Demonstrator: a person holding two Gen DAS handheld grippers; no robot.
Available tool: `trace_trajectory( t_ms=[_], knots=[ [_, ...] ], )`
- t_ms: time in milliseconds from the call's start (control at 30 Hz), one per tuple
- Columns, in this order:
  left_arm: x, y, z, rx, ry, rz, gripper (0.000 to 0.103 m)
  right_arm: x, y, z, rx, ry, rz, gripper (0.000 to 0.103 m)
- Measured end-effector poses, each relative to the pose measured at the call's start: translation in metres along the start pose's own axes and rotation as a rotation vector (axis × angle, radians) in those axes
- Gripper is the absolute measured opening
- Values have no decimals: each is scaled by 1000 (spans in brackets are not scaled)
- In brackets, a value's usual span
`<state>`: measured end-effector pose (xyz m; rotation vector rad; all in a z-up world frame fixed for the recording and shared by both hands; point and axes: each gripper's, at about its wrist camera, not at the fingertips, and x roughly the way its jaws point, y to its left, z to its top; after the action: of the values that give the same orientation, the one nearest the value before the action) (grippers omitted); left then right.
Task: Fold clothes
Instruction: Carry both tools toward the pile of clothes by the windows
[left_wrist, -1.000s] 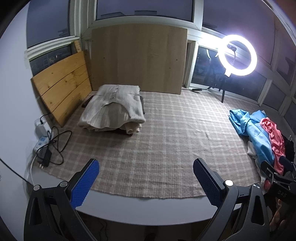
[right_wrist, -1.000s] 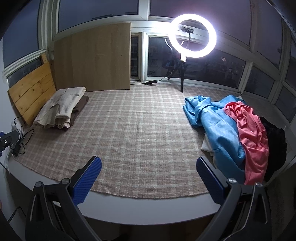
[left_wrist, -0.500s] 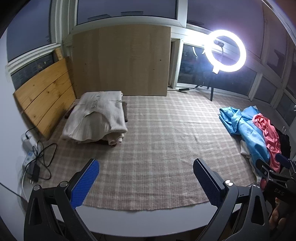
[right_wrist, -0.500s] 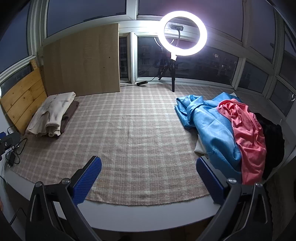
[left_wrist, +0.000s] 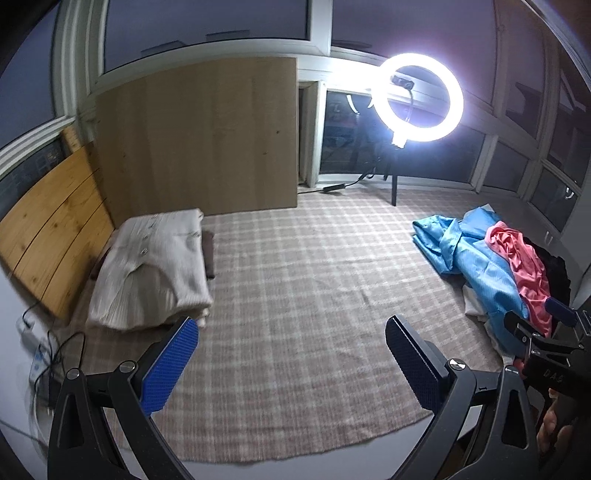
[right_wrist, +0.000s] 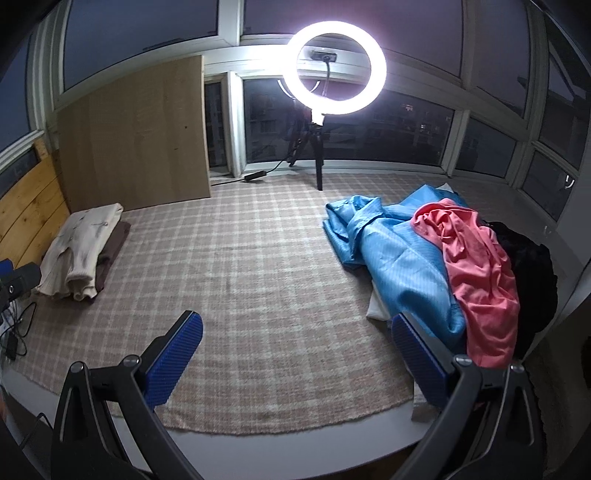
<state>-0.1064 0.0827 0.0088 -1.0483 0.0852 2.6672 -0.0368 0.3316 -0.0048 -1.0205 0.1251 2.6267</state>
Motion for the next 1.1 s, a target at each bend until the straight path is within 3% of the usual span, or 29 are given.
trace_trajectory(
  t_ms=[667, 1100],
  knots=[
    [42, -39, 77, 129, -85, -143, 102, 12, -48, 49, 117, -39, -159, 103],
    [65, -85, 90, 213, -64, -256, 102, 18, -69, 65, 140, -26, -240, 103]
  ],
)
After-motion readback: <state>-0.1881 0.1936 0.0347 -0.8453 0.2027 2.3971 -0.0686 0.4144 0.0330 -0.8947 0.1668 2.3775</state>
